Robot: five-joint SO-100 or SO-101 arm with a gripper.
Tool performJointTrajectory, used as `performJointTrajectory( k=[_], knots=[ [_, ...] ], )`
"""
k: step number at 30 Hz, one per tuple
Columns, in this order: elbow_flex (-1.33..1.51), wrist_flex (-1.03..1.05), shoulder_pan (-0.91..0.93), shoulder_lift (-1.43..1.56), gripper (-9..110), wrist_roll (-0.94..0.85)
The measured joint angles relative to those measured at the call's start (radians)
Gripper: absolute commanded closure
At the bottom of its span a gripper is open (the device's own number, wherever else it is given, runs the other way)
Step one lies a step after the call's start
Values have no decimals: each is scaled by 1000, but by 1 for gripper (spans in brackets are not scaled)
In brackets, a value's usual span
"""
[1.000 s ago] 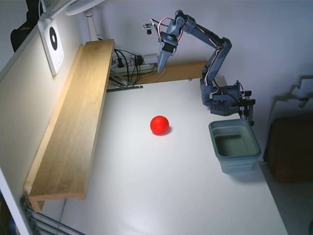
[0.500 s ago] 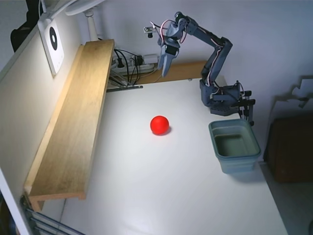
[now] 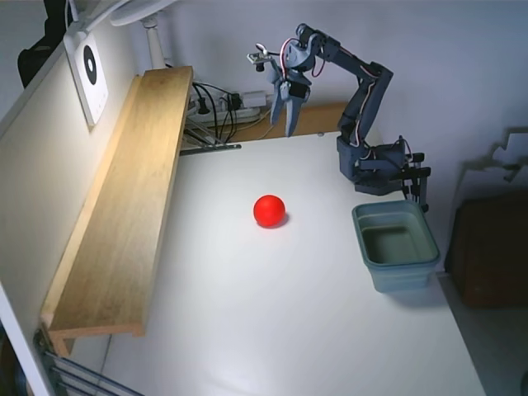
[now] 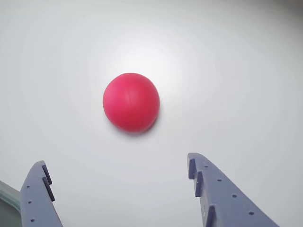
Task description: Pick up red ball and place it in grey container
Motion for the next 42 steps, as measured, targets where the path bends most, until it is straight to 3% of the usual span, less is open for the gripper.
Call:
performJointTrajectory(
  k=[42],
  knots=[
    [-20,-21,43,-155,63,0]
  ],
)
